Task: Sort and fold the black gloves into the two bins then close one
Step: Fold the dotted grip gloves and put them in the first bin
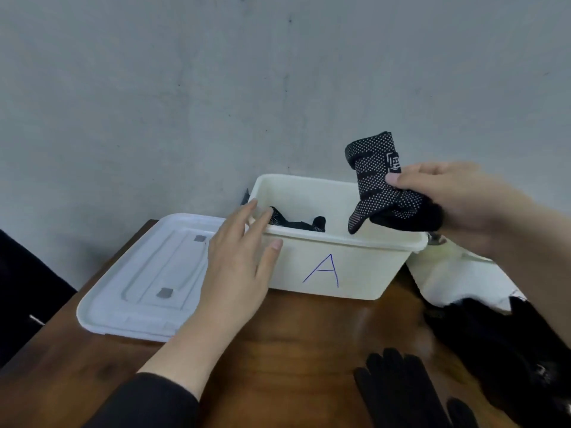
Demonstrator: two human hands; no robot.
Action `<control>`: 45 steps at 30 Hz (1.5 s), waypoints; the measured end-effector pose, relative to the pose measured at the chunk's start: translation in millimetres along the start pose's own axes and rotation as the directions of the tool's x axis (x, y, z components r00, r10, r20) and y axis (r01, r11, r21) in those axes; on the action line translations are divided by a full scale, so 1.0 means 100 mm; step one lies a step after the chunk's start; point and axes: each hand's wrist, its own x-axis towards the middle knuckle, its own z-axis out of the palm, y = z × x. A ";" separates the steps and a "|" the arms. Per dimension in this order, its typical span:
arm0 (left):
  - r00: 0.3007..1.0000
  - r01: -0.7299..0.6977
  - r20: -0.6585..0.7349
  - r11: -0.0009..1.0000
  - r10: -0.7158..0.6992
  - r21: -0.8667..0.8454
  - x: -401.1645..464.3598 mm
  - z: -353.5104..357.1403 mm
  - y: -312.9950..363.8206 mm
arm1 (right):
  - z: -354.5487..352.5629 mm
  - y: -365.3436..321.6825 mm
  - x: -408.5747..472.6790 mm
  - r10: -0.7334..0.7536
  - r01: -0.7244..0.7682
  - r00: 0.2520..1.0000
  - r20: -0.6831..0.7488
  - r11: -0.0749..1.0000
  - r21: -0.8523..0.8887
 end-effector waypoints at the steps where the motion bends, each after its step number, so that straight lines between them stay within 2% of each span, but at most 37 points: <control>1: 0.999 -0.014 0.028 1.000 0.014 0.007 0.06 0.00 -0.01 | 0.03 -0.03 0.13 0.008 -0.008 1.000 -0.005 1.000 -0.019; 8: 0.982 0.044 0.179 0.994 -0.061 0.100 0.37 -0.20 0.07 | 0.69 0.08 0.79 0.233 -0.232 0.972 0.040 0.972 -0.032; 13: 0.953 0.146 0.256 0.986 -0.162 0.082 0.41 -0.27 0.04 | 1.17 0.24 1.08 0.301 -0.298 0.953 0.023 0.951 -0.085; 14: 0.948 0.164 0.266 0.984 -0.175 0.066 0.41 -0.28 0.03 | 1.26 0.25 1.12 0.321 -0.317 0.947 0.016 0.941 -0.118; 15: 0.943 0.174 0.277 0.983 -0.182 0.053 0.42 -0.29 0.03 | 1.34 0.26 1.15 0.337 -0.327 0.941 0.000 0.914 -0.241; 16: 0.940 0.178 0.288 0.983 -0.184 0.045 0.42 -0.30 0.02 | 1.39 0.27 1.18 0.330 -0.299 0.944 -0.018 0.828 -0.475; 17: 0.938 0.177 0.295 0.984 -0.180 0.037 0.42 -0.31 0.02 | 1.42 0.29 1.22 0.288 -0.224 0.957 -0.034 0.660 -0.717; 18: 0.937 0.174 0.301 0.984 -0.176 0.033 0.42 -0.31 0.02 | 1.44 0.29 1.26 0.202 -0.127 0.979 -0.032 0.474 -0.871; 19: 0.935 0.176 0.308 0.984 -0.177 0.032 0.43 -0.32 0.01 | 1.43 0.27 1.29 0.087 -0.047 0.996 -0.017 0.355 -0.934; 20: 0.931 0.178 0.318 0.983 -0.180 0.037 0.44 -0.33 0.01 | 1.42 0.25 1.31 -0.020 0.015 1.000 0.009 0.302 -0.953; 22: 0.928 0.178 0.327 0.983 -0.180 0.036 0.44 -0.32 0.01 | 1.37 0.18 1.33 -0.191 0.204 0.971 0.144 0.343 -0.917; 23: 0.926 0.181 0.330 0.983 -0.182 0.033 0.44 -0.32 0.01 | 1.33 0.14 1.32 -0.211 0.309 0.946 0.245 0.376 -0.874; 24: 0.925 0.183 0.333 0.983 -0.183 0.033 0.44 -0.32 0.01 | 1.30 0.09 1.30 -0.174 0.388 0.922 0.347 0.387 -0.837; 26: 0.921 0.186 0.341 0.982 -0.190 0.044 0.44 -0.33 0.04 | 1.28 0.08 1.22 0.026 0.446 0.877 0.480 0.329 -0.833; 28: 0.912 0.197 0.354 0.978 -0.207 0.064 0.45 -0.33 0.04 | 1.28 0.14 1.17 0.201 0.402 0.863 0.464 0.284 -0.870; 30: 0.913 0.188 0.356 0.980 -0.198 0.063 0.46 -0.32 0.03 | 1.30 0.19 1.12 0.258 0.246 0.888 0.380 0.431 -0.868; 32: 0.921 0.163 0.347 0.985 -0.175 0.063 0.44 -0.32 0.03 | 1.30 0.18 1.12 0.250 0.108 0.907 0.338 0.638 -0.762; 33: 0.923 0.159 0.346 0.985 -0.172 0.065 0.44 -0.33 0.05 | 1.30 0.13 1.09 0.237 0.077 0.912 0.335 0.704 -0.706; 35: 0.934 0.140 0.320 0.986 -0.160 0.085 0.44 -0.34 0.09 | 1.24 0.01 1.00 0.117 0.121 0.947 0.298 0.730 -0.673; 37: 0.975 0.047 0.210 0.992 -0.071 0.117 0.42 -0.35 0.15 | 1.15 -0.11 0.85 -0.129 0.267 0.962 0.239 0.623 -0.735; 38: 0.993 -0.031 0.120 0.991 0.015 0.134 0.40 -0.34 0.20 | 1.11 -0.16 0.75 -0.256 0.315 0.946 0.200 0.580 -0.751; 40: 0.984 -0.156 -0.073 0.983 0.164 0.099 0.29 -0.26 0.32 | 0.99 -0.24 0.47 -0.408 0.360 0.907 0.103 0.627 -0.691; 41: 0.970 -0.205 -0.125 0.978 0.209 0.049 0.20 -0.20 0.42 | 0.90 -0.25 0.29 -0.452 0.377 0.890 0.057 0.661 -0.649; 43: 0.952 -0.288 -0.129 0.956 0.279 -0.059 -0.06 -0.09 0.68 | 0.71 -0.20 -0.18 -0.512 0.397 0.859 -0.014 0.682 -0.614; 45: 0.956 -0.291 -0.018 0.946 0.292 -0.146 -0.38 0.06 0.89 | 0.50 0.05 -0.69 -0.529 0.401 0.848 -0.038 0.687 -0.607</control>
